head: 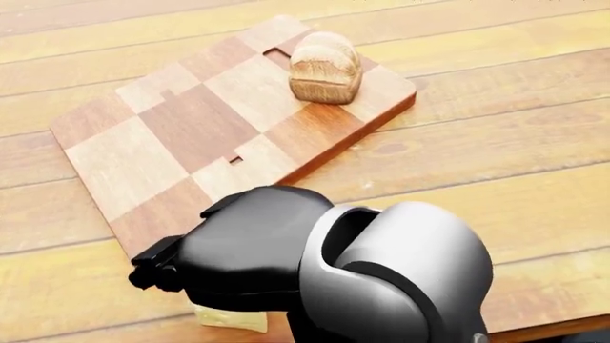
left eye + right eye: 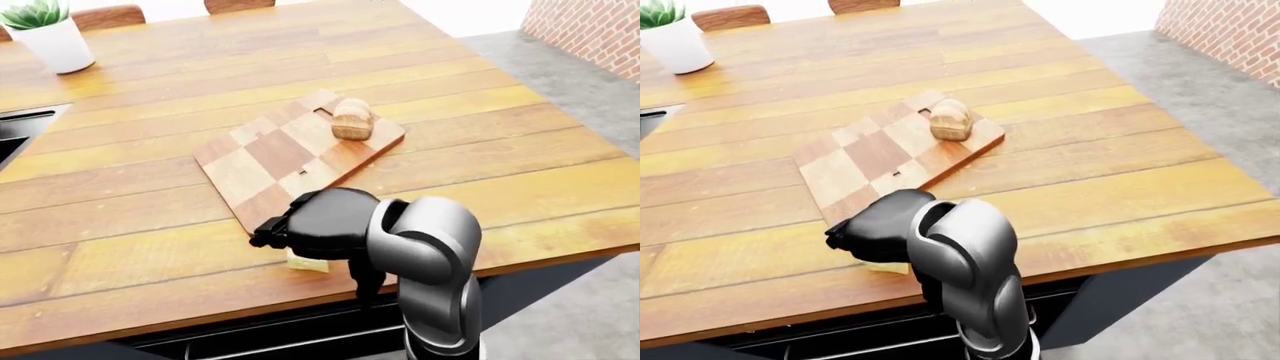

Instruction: Place the bread and cheese on the cutting board.

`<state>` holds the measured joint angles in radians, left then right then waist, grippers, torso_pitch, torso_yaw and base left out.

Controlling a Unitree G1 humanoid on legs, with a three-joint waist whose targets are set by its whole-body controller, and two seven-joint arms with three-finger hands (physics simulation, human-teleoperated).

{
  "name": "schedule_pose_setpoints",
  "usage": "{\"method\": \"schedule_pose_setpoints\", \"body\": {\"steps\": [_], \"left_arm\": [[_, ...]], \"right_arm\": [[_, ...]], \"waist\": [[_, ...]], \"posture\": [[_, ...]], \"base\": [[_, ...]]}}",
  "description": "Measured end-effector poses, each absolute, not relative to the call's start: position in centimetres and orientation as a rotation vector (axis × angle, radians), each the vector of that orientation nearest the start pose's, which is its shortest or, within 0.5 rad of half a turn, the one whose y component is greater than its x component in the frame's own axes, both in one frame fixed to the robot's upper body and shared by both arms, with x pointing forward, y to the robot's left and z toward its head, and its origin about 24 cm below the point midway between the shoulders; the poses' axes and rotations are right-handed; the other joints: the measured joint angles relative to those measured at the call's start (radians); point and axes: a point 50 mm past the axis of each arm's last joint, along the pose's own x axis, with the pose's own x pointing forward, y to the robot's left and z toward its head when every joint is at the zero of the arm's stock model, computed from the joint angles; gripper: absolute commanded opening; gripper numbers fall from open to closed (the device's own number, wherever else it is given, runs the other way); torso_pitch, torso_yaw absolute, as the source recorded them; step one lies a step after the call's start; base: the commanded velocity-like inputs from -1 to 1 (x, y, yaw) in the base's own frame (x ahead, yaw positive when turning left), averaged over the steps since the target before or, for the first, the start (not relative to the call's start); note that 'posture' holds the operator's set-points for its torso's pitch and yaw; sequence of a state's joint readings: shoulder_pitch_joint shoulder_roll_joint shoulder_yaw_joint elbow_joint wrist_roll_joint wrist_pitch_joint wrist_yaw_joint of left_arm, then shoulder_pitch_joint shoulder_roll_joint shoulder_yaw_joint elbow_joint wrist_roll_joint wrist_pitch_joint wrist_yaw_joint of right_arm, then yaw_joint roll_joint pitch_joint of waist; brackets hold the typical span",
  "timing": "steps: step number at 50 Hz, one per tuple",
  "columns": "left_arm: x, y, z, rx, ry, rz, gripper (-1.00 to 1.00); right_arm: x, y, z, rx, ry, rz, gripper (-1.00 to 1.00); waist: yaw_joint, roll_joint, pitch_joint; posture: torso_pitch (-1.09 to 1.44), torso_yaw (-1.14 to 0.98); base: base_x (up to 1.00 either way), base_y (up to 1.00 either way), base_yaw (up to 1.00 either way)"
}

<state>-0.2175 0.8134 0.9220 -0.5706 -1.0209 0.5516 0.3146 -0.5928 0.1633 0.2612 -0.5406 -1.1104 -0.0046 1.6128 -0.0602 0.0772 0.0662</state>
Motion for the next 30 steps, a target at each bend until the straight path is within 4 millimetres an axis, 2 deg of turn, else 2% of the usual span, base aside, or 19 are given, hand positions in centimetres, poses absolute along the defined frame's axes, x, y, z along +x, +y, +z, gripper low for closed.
{"method": "schedule_pose_setpoints", "body": {"steps": [5,10,11,12,13,15,27,30], "left_arm": [[16.6,32.31,31.73,-0.1,-0.689,0.382,1.0],[16.54,32.3,31.78,-0.099,-0.693,0.382,1.0],[16.51,32.3,31.75,-0.098,-0.694,0.383,1.0],[16.48,32.31,31.75,-0.098,-0.694,0.384,1.0],[16.47,32.32,31.75,-0.098,-0.694,0.384,1.0],[16.49,32.33,31.7,-0.1,-0.692,0.386,1.0],[16.44,32.39,31.64,-0.1,-0.694,0.388,1.0],[16.5,32.39,31.58,-0.101,-0.691,0.388,1.0]], "right_arm": [[22.31,-1.88,22.7,-1.504,-0.325,1.104,0.64],[22.41,-1.91,22.6,-1.504,-0.328,1.089,0.53],[22.39,-1.95,22.51,-1.505,-0.323,1.089,0.37],[22.42,-1.99,22.4,-1.505,-0.314,1.093,0.32],[22.47,-2.01,22.29,-1.506,-0.304,1.097,0.08],[22.41,-2.03,22.55,-1.503,-0.323,1.081,-0.11],[22.31,-1.77,23.19,-1.501,-0.368,1.059,-0.34],[22.33,-1.75,23.2,-1.5,-0.365,1.061,-0.58]], "waist": [[-0.001,0.003,-0.002],[0.001,0.006,-0.002],[0.001,0.006,-0.002],[0.001,0.006,-0.001],[0.001,0.005,-0.001],[0.001,0.006,-0.001],[0.006,0.002,-0.008],[0.007,-0.001,-0.008]], "posture": [[0.0,0.0],[0.0,0.0],[0.0,0.0],[0.0,0.0],[0.0,0.0],[0.0,0.0],[0.0,0.0],[0.0,0.0]], "base": [[0.0,0.0,0.0],[0.0,0.0,0.0],[0.0,0.0,0.0],[0.0,0.0,0.0],[0.0,0.0,0.0],[0.0,0.0,0.0],[0.0,0.0,0.0],[0.0,0.0,0.0]]}}
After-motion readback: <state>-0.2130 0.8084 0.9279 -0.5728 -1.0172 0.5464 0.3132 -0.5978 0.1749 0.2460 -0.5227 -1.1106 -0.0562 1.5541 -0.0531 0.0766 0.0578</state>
